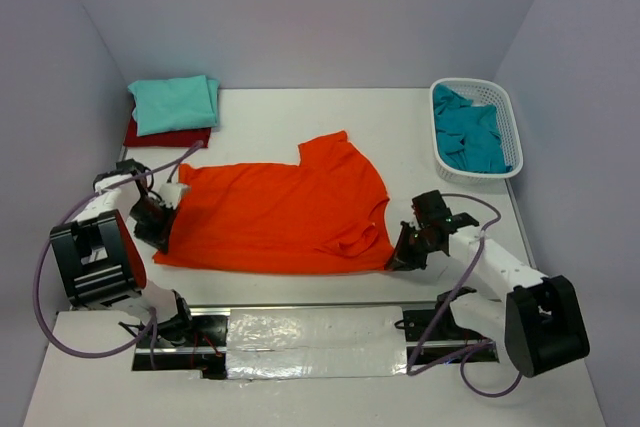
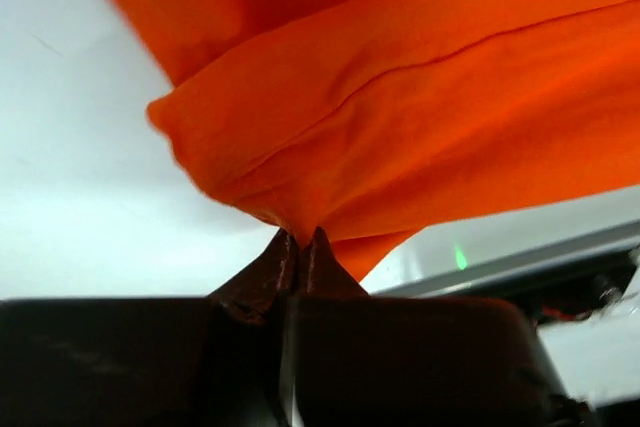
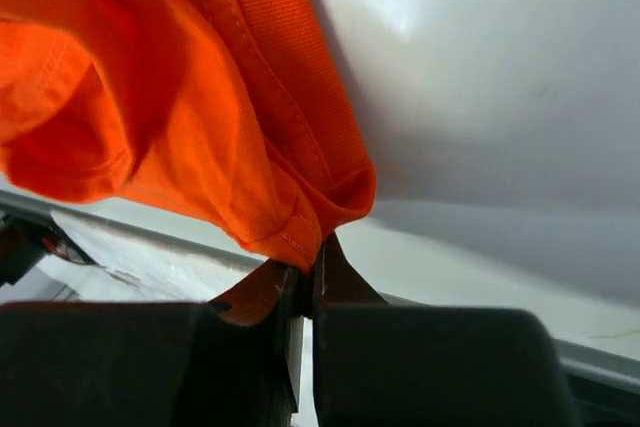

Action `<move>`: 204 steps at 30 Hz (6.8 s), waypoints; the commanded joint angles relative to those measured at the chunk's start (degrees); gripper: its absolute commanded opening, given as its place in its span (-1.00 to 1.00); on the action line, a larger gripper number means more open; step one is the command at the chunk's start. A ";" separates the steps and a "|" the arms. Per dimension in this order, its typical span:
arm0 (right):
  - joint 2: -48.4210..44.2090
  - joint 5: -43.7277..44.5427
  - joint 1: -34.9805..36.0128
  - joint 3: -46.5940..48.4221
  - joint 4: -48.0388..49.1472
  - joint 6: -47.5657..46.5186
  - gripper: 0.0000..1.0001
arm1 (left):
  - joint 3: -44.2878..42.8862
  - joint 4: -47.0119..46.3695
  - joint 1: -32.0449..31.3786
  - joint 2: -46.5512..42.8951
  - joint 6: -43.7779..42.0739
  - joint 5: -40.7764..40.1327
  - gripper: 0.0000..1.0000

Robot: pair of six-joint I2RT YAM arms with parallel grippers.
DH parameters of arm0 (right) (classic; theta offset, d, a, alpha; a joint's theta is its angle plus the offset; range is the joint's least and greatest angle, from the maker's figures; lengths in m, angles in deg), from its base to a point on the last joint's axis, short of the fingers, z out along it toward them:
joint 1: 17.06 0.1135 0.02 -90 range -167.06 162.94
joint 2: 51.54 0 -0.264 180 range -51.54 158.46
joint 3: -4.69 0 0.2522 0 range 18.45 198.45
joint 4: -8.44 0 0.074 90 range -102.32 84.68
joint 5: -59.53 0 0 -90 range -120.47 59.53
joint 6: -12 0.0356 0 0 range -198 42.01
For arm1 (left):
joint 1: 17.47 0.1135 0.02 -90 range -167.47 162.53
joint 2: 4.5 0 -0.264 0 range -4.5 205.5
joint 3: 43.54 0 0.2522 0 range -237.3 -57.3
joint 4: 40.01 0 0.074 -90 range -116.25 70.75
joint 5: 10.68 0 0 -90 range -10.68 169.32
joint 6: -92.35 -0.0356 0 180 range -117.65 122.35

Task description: Fold and stack the t-shirts

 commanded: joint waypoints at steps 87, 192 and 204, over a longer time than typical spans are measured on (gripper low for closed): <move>6.67 7.39 -1.32 16.68 -4.10 -6.12 0.28 | -22.12 -25.54 -57.68 19.76 27.61 6.72 0.18; 66.55 11.08 6.76 87.24 -8.35 -13.93 -1.00 | -31.90 -7.69 -4.60 26.27 17.43 15.69 -1.00; 19.76 14.87 13.52 28.44 5.80 -8.23 -1.00 | -12.22 -6.19 -4.51 2.37 -6.75 7.71 -1.00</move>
